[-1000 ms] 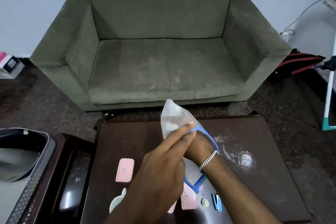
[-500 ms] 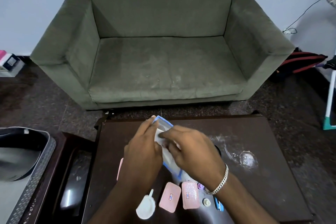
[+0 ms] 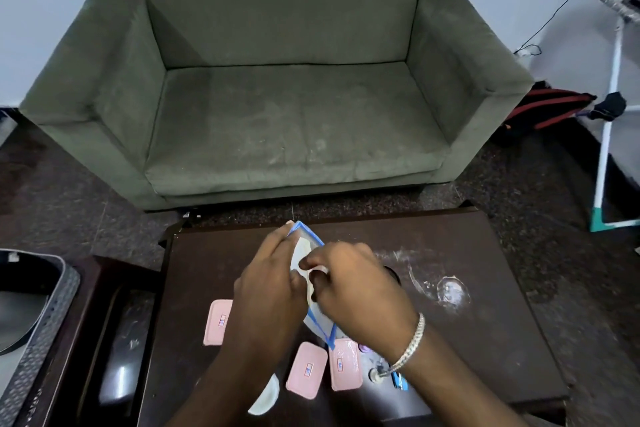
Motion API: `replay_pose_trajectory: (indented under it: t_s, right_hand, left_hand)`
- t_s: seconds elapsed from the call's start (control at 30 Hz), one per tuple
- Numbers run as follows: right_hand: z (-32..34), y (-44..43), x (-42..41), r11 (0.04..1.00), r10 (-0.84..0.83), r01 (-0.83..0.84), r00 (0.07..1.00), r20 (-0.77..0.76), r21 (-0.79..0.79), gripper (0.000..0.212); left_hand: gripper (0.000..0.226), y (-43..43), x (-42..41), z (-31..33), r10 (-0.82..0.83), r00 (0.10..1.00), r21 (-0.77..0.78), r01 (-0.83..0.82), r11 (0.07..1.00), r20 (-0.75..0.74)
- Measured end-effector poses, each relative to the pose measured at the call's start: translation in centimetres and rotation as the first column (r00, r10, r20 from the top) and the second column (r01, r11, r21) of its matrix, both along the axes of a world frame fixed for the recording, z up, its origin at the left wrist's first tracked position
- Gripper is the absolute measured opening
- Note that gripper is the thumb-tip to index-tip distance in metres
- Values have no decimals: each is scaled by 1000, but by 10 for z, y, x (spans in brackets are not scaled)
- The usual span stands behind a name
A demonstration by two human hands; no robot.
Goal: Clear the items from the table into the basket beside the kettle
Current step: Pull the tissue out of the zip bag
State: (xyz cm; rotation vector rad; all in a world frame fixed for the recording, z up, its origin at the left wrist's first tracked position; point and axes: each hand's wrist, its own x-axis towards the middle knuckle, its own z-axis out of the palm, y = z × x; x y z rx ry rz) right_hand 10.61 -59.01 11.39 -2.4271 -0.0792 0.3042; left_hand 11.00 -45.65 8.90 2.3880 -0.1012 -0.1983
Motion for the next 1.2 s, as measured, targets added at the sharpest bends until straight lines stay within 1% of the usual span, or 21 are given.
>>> replay_pose_trajectory:
  t_s: [0.03,0.1,0.2,0.27,0.33,0.43,0.47,0.53,0.57,0.6,0.63,0.7,0.83,0.87,0.93,1.0,1.03,1.07,1.13,1.17,1.2]
  right_hand:
    - [-5,4,0,1000,-32,31,996,-84,-3,34]
    - [-13,9,0,997,-74,78,982,-174,15,37]
    - [-23,5,11,997,-80,80,983,-166,-9,41]
    - [-32,-1,19,996,-90,84,984,-156,-41,37]
    - [-45,-4,26,991,-80,60,982,-171,-122,27]
    - [-53,-6,32,967,-69,18,979,-193,-254,28]
    - [-50,-7,33,965,-56,20,990,-133,-262,25]
    - [-41,-3,32,984,-29,39,998,63,-173,17]
    - [-36,-1,32,991,21,-3,991,134,-137,17]
    - [-30,2,29,986,91,-68,983,159,-149,19]
    - [-25,4,26,972,142,-109,978,154,-207,20]
    - [-19,3,18,948,177,-124,971,162,-295,21]
    - [-6,-8,7,953,129,-29,939,318,-303,22]
    - [-2,-12,7,966,98,-5,932,349,-259,20]
    - [6,-23,9,996,-58,81,920,387,-42,12]
    - [15,-40,11,970,-231,186,908,349,159,30]
    - [21,-49,12,956,-266,209,914,308,205,42]
    - [26,-59,14,954,-269,219,926,266,203,56]
    - [35,-81,19,971,-235,224,961,149,87,74]
    - [38,-92,20,978,-207,206,974,89,12,73]
    - [41,-101,22,982,-181,182,983,38,-43,61]
  left_hand:
    - [57,-2,-2,0,-10,1000,-3,10,1000,10]
    - [62,-5,-4,-1,-42,999,-1,42,999,29]
    - [61,-6,-10,-3,-113,991,4,113,994,70]
    - [64,-5,-13,0,-162,982,-12,164,986,92]
    - [64,-4,-18,5,-199,974,-43,204,978,106]
    - [63,-5,-20,10,-221,965,-66,231,971,138]
    - [62,-5,-18,11,-206,969,-44,214,976,134]
    - [64,-4,-11,10,-141,986,4,141,990,90]
    - [65,-3,-6,10,-101,992,16,100,995,73]
    - [65,-3,-2,9,-71,996,23,70,997,61]
    - [64,-3,1,9,-58,997,26,56,998,52]
    - [63,-5,4,9,-55,998,26,54,998,38]
    - [60,-7,11,4,-36,998,44,34,998,43]
    - [59,-6,13,2,-35,998,31,33,999,47]
    - [62,-5,16,-1,-33,998,28,32,999,47]
    - [64,-5,17,-4,-25,999,59,22,998,41]
    - [64,-6,18,-4,-20,999,72,17,997,37]
    - [63,-6,18,-5,-17,999,82,14,997,34]
    - [63,-6,20,-6,-12,999,96,9,995,35]
    - [64,-5,20,-7,-9,999,104,6,995,32]
    - [64,-5,20,-8,-6,1000,113,3,994,27]
